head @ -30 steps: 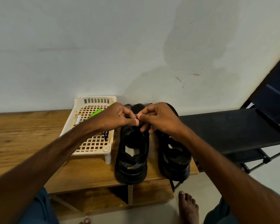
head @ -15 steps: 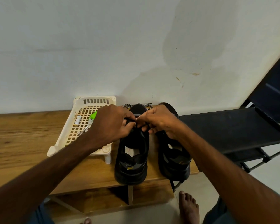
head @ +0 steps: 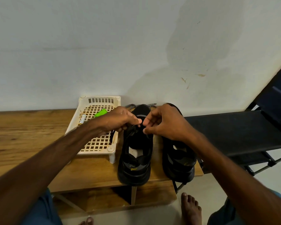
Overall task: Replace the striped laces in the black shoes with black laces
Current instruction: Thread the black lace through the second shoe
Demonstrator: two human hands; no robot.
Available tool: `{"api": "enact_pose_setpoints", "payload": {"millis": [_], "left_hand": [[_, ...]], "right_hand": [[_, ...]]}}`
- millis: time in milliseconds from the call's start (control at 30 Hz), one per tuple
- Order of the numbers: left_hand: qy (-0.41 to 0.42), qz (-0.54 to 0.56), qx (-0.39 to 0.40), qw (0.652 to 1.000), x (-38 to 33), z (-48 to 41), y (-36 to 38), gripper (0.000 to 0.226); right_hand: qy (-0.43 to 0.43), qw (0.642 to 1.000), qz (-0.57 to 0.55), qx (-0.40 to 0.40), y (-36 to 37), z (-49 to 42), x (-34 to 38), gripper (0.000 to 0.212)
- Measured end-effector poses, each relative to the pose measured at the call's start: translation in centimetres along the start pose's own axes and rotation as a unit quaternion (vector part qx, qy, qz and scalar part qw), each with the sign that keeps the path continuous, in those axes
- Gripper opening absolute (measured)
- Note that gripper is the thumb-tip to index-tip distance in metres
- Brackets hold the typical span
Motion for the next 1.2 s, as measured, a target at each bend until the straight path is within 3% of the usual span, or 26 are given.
{"api": "enact_pose_setpoints", "payload": {"millis": [200, 400, 733, 833, 900, 967, 1067, 1133, 1200], "left_hand": [[-0.002, 0.013, -0.018, 1.0, 0.0, 0.0, -0.2, 0.024], [0.091, -0.042, -0.04, 0.994, -1.1, 0.4, -0.2, 0.018], [0.124, -0.074, -0.023, 0.989, -1.0, 0.3, -0.3, 0.013], [0.125, -0.094, -0.045, 0.987, -0.9, 0.3, -0.1, 0.013], [0.124, -0.106, -0.056, 0.985, -0.8, 0.3, -0.2, 0.013], [0.122, -0.101, -0.062, 0.985, -0.9, 0.4, -0.4, 0.012], [0.126, -0.105, -0.062, 0.985, -0.9, 0.4, -0.6, 0.007], [0.132, -0.111, -0.057, 0.983, -0.9, 0.5, -0.4, 0.005], [0.14, -0.121, -0.063, 0.981, -1.0, 0.8, -0.5, 0.007]], "right_hand": [[0.017, 0.996, 0.032, -0.086, 0.8, 0.3, 0.2, 0.018], [0.028, 0.995, 0.013, -0.093, 0.3, 0.0, 0.4, 0.011], [0.164, 0.958, -0.226, -0.064, 0.6, -0.1, -1.4, 0.003], [0.225, 0.906, -0.358, -0.019, 1.8, -0.1, -1.8, 0.021], [0.22, 0.885, -0.411, 0.0, 1.8, -0.1, -1.8, 0.031], [0.192, 0.916, -0.352, -0.012, 0.8, 0.0, -2.2, 0.029], [0.122, 0.983, -0.135, -0.012, -0.6, 0.6, -2.3, 0.018], [0.089, 0.995, -0.037, 0.019, -0.6, 1.0, -2.4, 0.01], [0.057, 0.997, -0.007, 0.044, -0.2, 1.2, -2.2, 0.012]]}}
Point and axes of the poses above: each hand's wrist, its own z-axis away from the middle knuckle, its own y-axis out of the palm, x = y × z, the point moved 6 cm from there along -z, towards the middle knuckle, and after that the axes turned 1 degree about z, right-handed, at the moved point
